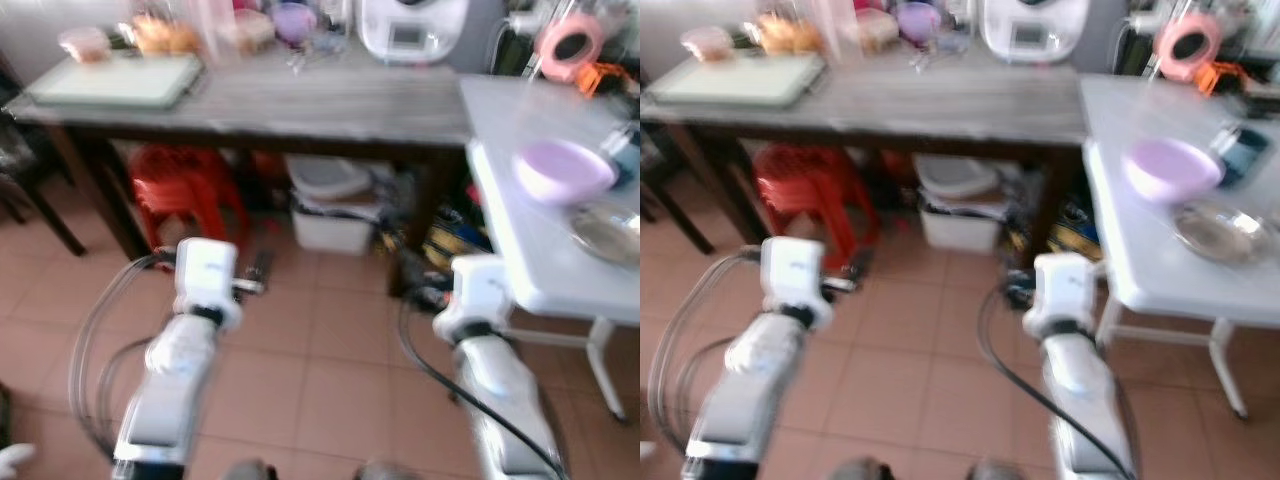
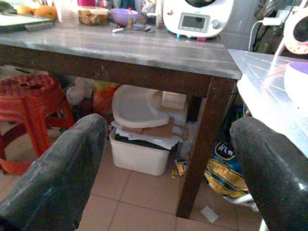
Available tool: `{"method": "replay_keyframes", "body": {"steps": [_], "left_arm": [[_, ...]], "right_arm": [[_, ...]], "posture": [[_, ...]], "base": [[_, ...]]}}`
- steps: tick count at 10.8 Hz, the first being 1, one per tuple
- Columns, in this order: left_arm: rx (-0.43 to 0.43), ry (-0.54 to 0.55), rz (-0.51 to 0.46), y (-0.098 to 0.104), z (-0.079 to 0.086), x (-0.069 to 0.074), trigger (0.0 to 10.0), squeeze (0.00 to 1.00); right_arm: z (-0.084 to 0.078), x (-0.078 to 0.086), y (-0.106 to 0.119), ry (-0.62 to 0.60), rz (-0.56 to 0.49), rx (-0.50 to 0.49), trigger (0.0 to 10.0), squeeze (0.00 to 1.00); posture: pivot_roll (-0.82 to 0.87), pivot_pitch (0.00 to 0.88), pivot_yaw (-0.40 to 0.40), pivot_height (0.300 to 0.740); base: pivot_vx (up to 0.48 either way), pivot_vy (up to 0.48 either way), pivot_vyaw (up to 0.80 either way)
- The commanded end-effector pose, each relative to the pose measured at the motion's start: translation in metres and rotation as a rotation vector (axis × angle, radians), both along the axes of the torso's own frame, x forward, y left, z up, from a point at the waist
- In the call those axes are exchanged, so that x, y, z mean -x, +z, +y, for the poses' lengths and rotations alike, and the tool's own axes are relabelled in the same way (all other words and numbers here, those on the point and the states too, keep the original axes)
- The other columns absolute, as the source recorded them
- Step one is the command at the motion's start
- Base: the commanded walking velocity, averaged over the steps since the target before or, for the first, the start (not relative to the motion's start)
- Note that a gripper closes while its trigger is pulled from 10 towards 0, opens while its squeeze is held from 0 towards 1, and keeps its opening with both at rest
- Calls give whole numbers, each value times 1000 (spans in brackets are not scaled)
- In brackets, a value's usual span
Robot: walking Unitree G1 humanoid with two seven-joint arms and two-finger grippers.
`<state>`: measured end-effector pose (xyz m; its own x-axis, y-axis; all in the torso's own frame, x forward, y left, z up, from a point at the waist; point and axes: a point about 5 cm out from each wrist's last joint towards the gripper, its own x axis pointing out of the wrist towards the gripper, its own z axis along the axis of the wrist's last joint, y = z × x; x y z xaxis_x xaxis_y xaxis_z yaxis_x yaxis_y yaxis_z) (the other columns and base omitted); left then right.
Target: Setting the table
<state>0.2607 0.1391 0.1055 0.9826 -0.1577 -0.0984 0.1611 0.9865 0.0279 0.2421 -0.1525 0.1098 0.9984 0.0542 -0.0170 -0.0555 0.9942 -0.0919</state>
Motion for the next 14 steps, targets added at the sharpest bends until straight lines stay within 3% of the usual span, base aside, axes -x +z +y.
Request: {"method": "replay_keyframes", "body": {"steps": [1,7,8,9,10,11,12,14], "left_arm": [[3,-12,-13,3,-5,-1,10000,0],[3,-30,-29,3,-12,-7,10000,0],[26,-51,-25,4,-17,-14,10000,0],[81,-75,-1,3,-21,-15,10000,0],[98,-83,14,1,-21,-14,10000,0],[78,-22,30,-6,-14,-9,10000,0],[71,-30,21,-7,-15,-8,10000,0],[77,-32,-25,-1,-13,-12,10000,0]], "right_arm": [[-8,0,1,-29,-3,16,10000,0],[-21,-6,-5,-54,31,23,10000,0],[-22,-6,-8,-49,56,26,10000,0],[-25,-6,-10,-99,83,-14,10000,0],[-25,-3,-7,-101,63,11,10000,0],[-20,7,-6,-77,47,28,10000,0],[-24,12,-9,-93,60,38,10000,0],[-27,9,-6,-134,45,65,10000,0]], "posture": [[-22,0,46,740],[-33,0,77,740],[-43,0,80,740],[-49,0,73,740],[-52,0,88,740],[-63,0,97,740],[-58,0,98,740],[-47,0,68,740]], "base": [[0,-472,0],[0,-464,0],[0,0,0],[0,0,0],[0,0,0],[0,0,0],[0,0,0],[0,0,0]]}}
